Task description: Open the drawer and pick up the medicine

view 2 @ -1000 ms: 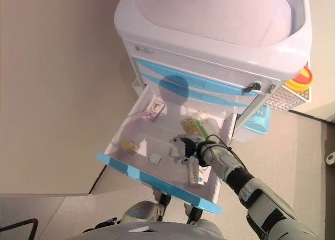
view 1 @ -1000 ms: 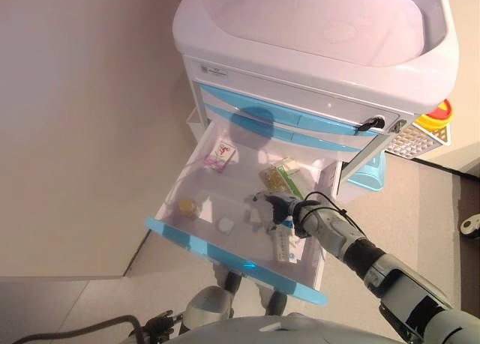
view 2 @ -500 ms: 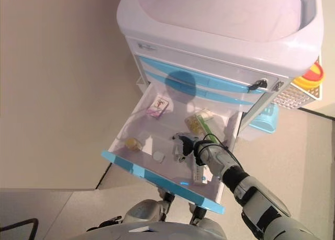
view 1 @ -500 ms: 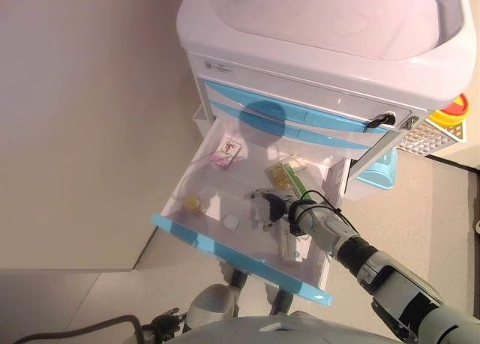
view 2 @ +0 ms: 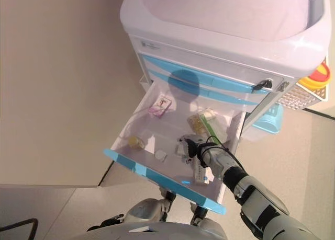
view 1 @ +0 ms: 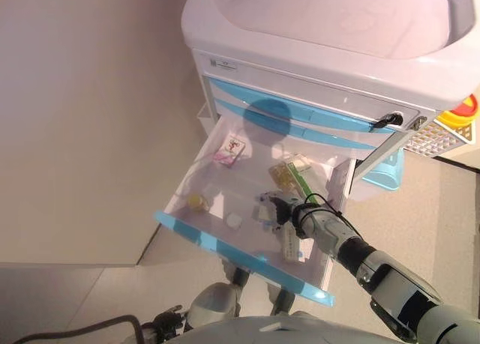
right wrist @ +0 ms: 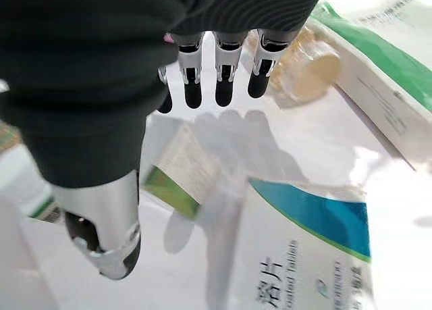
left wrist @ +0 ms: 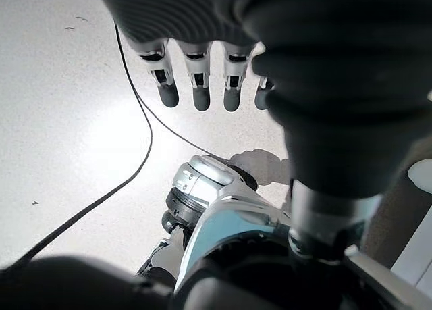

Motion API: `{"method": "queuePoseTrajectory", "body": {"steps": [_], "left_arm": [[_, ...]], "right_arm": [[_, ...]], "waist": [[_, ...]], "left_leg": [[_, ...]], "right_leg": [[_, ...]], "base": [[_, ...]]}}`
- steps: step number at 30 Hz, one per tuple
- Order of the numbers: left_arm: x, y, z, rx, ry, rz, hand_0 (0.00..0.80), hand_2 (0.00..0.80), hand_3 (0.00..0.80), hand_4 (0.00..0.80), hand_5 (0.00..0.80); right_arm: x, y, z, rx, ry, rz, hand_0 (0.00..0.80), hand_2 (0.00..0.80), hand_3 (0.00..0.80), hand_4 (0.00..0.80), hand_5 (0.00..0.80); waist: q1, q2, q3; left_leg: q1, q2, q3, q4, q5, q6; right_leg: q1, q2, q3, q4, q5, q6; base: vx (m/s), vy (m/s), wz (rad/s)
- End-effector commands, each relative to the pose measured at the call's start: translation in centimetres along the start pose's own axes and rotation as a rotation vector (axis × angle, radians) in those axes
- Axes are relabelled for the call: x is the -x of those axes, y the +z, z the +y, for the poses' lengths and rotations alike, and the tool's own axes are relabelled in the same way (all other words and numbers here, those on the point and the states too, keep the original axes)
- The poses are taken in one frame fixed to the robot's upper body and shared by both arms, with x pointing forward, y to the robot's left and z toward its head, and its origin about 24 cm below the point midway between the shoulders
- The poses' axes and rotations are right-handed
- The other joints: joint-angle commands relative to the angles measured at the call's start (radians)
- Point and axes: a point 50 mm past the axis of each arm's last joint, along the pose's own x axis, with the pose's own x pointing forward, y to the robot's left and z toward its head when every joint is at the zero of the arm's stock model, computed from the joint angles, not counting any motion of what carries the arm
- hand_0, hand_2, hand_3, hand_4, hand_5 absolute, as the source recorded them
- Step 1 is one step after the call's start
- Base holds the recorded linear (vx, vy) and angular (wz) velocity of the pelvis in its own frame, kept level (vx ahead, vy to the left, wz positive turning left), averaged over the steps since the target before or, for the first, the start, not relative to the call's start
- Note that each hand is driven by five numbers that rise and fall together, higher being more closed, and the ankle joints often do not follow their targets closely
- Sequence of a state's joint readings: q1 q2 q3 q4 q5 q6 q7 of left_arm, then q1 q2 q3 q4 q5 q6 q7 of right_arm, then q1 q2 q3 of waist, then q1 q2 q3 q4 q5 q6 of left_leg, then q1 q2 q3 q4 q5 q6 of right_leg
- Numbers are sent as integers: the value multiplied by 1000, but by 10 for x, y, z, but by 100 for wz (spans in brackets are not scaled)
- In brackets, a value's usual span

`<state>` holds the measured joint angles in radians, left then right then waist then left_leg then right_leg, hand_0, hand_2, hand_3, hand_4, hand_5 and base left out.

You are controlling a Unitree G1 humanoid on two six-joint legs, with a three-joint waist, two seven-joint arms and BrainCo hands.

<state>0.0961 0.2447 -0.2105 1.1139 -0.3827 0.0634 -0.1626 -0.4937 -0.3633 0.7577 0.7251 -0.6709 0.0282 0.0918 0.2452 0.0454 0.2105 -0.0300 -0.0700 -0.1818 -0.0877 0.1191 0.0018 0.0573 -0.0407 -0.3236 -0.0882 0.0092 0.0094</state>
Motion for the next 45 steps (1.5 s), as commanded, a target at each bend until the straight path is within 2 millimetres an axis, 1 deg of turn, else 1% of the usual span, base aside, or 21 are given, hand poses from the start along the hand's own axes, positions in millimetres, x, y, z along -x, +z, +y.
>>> {"method": "queuePoseTrajectory", "body": {"steps": [1,11,16,21,36,37,38,40,41,42,43,44,45], "left_arm": [[-3,6,-6,-73,-28,12,0,0,0,0,0],[-4,11,-8,-64,-49,-12,0,0,0,0,0],[-4,15,-9,-65,-56,-24,0,0,0,0,0],[-3,15,-7,-63,-59,-28,0,0,0,0,0],[-4,18,-8,-69,-60,-34,0,0,0,0,0],[-4,19,-8,-69,-60,-36,0,0,0,0,0],[-4,19,-8,-68,-60,-37,0,0,0,0,0],[-4,20,-8,-67,-61,-39,0,0,0,0,0],[-4,20,-8,-68,-61,-38,0,0,0,0,0],[-4,20,-8,-68,-61,-38,0,0,0,0,0],[-4,20,-8,-69,-61,-38,0,0,0,0,0],[-4,19,-8,-69,-60,-37,0,0,0,0,0],[-4,20,-8,-69,-60,-37,0,0,0,0,0]], "right_arm": [[-8,24,-33,96,-111,-83,0,0,0,0,0],[-10,21,-33,127,-131,-72,0,0,0,0,0],[-11,22,-37,127,-140,-66,0,0,0,0,0],[-12,20,-34,119,-123,-58,0,0,0,0,0],[-13,25,-28,114,-84,-80,0,0,0,0,0],[-13,25,-28,111,-82,-79,213,213,213,213,213],[-13,25,-27,111,-81,-79,317,317,317,317,317],[-13,25,-26,112,-77,-78,389,389,389,389,389],[-13,26,-26,113,-76,-78,389,389,389,389,389],[-13,25,-25,111,-77,-78,408,408,408,408,408],[-13,25,-25,110,-76,-78,483,483,483,483,483],[-13,26,-25,111,-74,-79,587,587,587,587,587],[-14,26,-26,111,-74,-79,800,800,800,800,800]], "waist": [[21,-23,17],[26,-16,26],[30,-12,35],[33,-12,36],[38,-18,38],[38,-17,39],[38,-17,40],[39,-17,39],[39,-17,39],[40,-17,40],[40,-17,41],[41,-17,40],[41,-17,41]], "left_leg": [[-12,-2,38,13,-40,-7],[-20,-5,34,13,-40,-5],[-25,-6,31,13,-39,-6],[-27,-6,27,11,-37,-6],[-30,-4,23,10,-34,-6],[-30,-4,24,10,-34,-6],[-30,-3,24,10,-34,-6],[-32,-4,23,9,-33,-6],[-32,-4,22,9,-33,-6],[-32,-5,21,9,-33,-5],[-32,-6,20,9,-33,-5],[-32,-6,20,9,-33,-5],[-33,-6,19,9,-33,-5]], "right_leg": [[-61,-72,15,122,-7,30],[-70,-72,15,119,-5,31],[-75,-71,12,119,-3,31],[-76,-71,10,117,-1,31],[-77,-69,5,114,1,32],[-77,-69,4,115,1,32],[-78,-70,3,115,1,32],[-78,-69,3,114,1,32],[-78,-69,2,114,2,32],[-77,-69,2,113,2,32],[-78,-69,2,114,2,32],[-79,-70,1,114,2,32],[-79,-70,1,115,2,32]], "base": [[-1,-11,5],[1,-2,1],[0,0,0],[0,0,0],[0,0,0],[0,0,0],[0,0,0],[0,0,0],[0,0,0],[0,0,0],[0,0,0],[0,0,0],[0,0,0]]}}
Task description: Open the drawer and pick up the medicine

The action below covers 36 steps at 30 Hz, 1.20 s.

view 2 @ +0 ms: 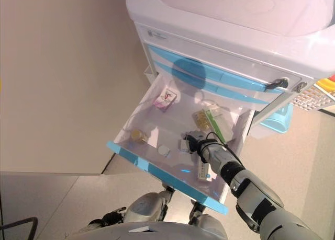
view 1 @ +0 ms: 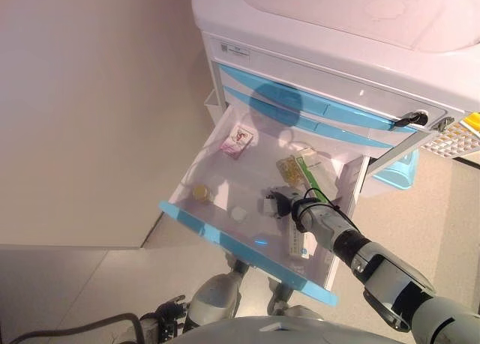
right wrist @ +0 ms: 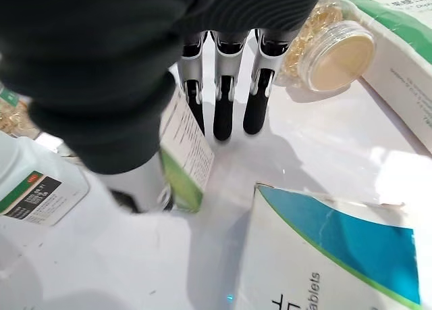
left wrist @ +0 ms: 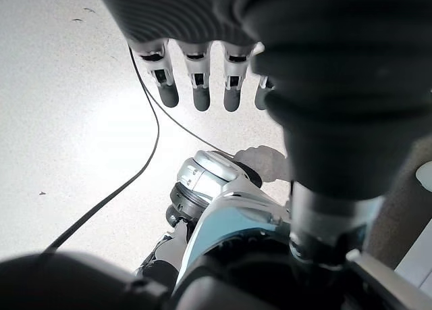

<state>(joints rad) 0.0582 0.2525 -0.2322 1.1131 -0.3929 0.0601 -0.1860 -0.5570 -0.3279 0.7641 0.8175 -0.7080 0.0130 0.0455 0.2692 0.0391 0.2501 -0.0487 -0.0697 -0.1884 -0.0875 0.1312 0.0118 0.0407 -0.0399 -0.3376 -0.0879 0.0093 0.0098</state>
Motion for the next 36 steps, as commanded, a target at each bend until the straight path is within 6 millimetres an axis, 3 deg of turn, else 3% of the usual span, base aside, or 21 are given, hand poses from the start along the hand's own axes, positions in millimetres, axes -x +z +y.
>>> {"method": "queuePoseTrajectory", "body": {"steps": [1,15,22,26,31,36], "left_arm": [[-2,4,-5,-45,-29,-1,0,0,0,0,0],[-3,6,-5,-42,-33,-8,0,0,0,0,0],[-2,2,-2,-34,-17,13,0,0,0,0,0],[0,-2,4,-20,10,43,0,0,0,0,0],[2,-8,11,17,38,73,0,0,0,0,0],[2,-14,12,44,53,95,0,0,0,0,0]], "right_arm": [[-6,24,-16,56,-35,-94,800,800,800,800,800],[-6,26,-16,26,-50,-97,800,800,800,800,800],[0,32,-33,-73,-103,-156,800,800,800,800,800],[16,35,-54,-158,-119,-235,800,800,800,800,800],[36,20,-65,-253,-137,-265,800,800,800,800,800],[58,16,-90,-347,-44,-370,800,800,800,800,800]], "waist": [[17,-11,2],[15,-16,1],[1,-29,-11],[-30,-51,-29],[-71,-72,-68],[-108,-90,-108]], "left_leg": [[-14,-6,26,9,-45,-15],[-15,-7,28,9,-48,-12],[-2,-4,34,6,-52,-13],[13,2,59,5,-60,-13],[41,9,109,5,-77,-11],[76,12,154,6,-95,-6]], "right_leg": [[-62,-71,14,114,2,32],[-63,-71,17,110,5,34],[-53,-68,28,101,11,38],[-45,-64,50,96,16,44],[-28,-63,78,78,27,54],[-8,-60,113,60,41,60]], "base": [[0,0,0],[0,0,0],[1,-2,-1],[19,-17,-7],[54,-3,-16],[83,1,-36]]}}
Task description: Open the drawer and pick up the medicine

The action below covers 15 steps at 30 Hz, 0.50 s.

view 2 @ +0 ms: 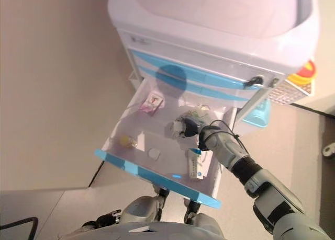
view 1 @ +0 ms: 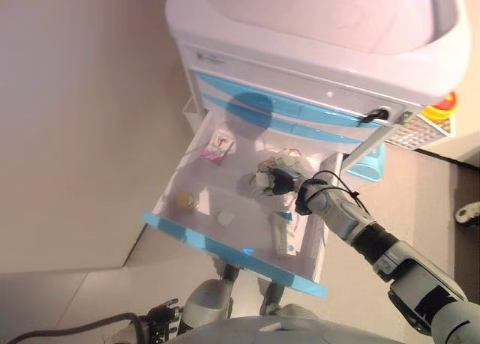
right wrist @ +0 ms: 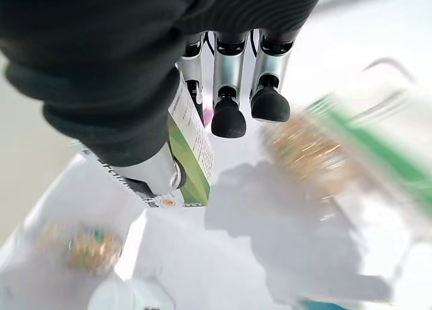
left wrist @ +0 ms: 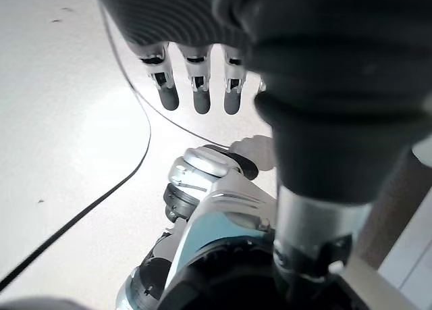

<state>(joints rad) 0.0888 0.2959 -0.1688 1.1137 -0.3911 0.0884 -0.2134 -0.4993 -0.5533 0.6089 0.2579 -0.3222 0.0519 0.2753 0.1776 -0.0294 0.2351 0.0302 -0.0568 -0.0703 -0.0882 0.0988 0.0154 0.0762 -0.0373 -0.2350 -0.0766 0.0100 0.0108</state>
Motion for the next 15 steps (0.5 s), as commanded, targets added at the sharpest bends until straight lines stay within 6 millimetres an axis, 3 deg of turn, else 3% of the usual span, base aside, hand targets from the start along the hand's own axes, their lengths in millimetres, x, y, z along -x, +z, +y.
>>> {"method": "queuePoseTrajectory", "body": {"steps": [1,3,8,15], "left_arm": [[-5,-5,-10,-9,15,67,0,0,0,0,0],[-5,-4,-7,-6,23,74,0,0,0,0,0],[-2,-4,6,-15,47,86,0,0,0,0,0],[3,-10,17,5,72,105,0,0,0,0,0]], "right_arm": [[10,19,-14,-63,103,-122,800,800,800,800,800],[14,23,-31,-83,139,-149,800,800,800,800,800],[35,37,-98,-84,122,-230,800,800,800,800,800],[60,45,-157,-92,-29,-251,800,800,800,800,800]], "waist": [[-20,-24,-97],[-28,-30,-107],[-42,-47,-135],[-49,-58,-164]], "left_leg": [[2,-1,42,7,-65,-9],[14,1,54,5,-69,-8],[40,2,74,5,-79,-8],[59,0,81,12,-88,-5]], "right_leg": [[-40,-62,15,47,42,59],[-32,-61,22,43,44,60],[-18,-59,38,43,44,61],[-5,-60,48,53,40,64]], "base": [[76,-2,-29],[67,-4,-22],[66,1,-12],[57,8,-8]]}}
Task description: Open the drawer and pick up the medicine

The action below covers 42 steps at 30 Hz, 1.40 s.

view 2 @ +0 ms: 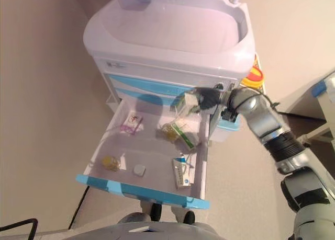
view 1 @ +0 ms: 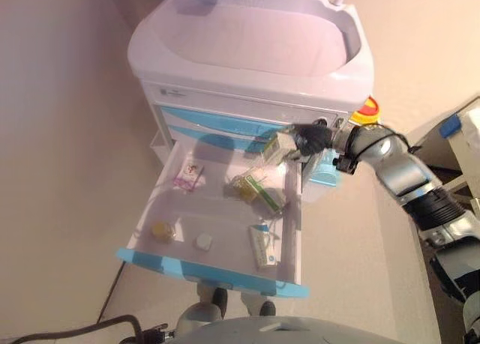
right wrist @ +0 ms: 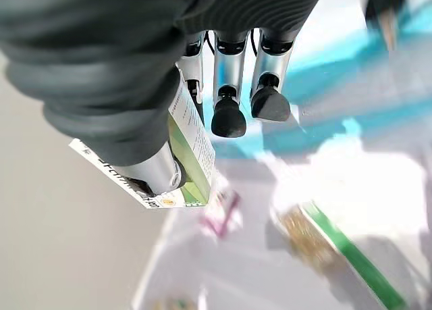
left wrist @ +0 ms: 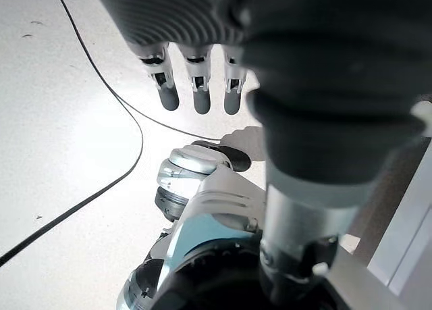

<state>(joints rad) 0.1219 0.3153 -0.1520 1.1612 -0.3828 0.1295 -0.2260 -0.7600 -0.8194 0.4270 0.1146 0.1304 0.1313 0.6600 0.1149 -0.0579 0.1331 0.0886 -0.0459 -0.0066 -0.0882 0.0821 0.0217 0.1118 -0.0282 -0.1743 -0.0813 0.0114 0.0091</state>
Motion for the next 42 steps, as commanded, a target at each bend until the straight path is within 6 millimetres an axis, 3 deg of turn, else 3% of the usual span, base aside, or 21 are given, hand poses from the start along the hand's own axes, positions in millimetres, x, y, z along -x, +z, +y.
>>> {"method": "queuePoseTrajectory", "body": {"steps": [1,10,17,26,36,42], "left_arm": [[-2,15,3,-19,40,4,0,0,0,0,0],[0,2,9,7,60,62,0,0,0,0,0],[2,-1,15,-1,70,76,0,0,0,0,0],[5,0,22,-13,76,83,0,0,0,0,0],[7,-9,27,-9,89,109,0,0,0,0,0],[10,-18,33,-4,99,127,0,0,0,0,0]], "right_arm": [[9,24,-29,38,-92,-73,800,800,800,800,800],[36,25,-97,103,-423,46,800,800,800,800,800],[55,23,-140,103,-570,189,800,800,800,800,800],[64,4,-159,97,-611,408,800,800,800,800,800],[81,-25,-166,190,-534,765,800,800,800,800,800],[99,-38,-167,181,-482,916,800,800,800,800,800]], "waist": [[13,-31,-66],[32,-41,-80],[71,-48,-80],[123,-53,-81],[187,-56,-76],[205,-60,-72]], "left_leg": [[2,-11,17,13,-73,-10],[20,-18,-8,19,-82,-6],[26,-26,-51,18,-82,-6],[27,-35,-103,16,-75,-6],[25,-44,-168,11,-63,-6],[24,-47,-195,2,-56,-7]], "right_leg": [[-40,-69,-11,58,38,66],[-14,-66,-22,67,23,59],[6,-64,-46,67,14,54],[25,-66,-87,65,9,49],[40,-64,-126,60,2,41],[45,-61,-141,56,0,40]], "base": [[56,8,-6],[56,2,2],[42,11,11],[19,23,17],[21,30,17],[11,16,18]]}}
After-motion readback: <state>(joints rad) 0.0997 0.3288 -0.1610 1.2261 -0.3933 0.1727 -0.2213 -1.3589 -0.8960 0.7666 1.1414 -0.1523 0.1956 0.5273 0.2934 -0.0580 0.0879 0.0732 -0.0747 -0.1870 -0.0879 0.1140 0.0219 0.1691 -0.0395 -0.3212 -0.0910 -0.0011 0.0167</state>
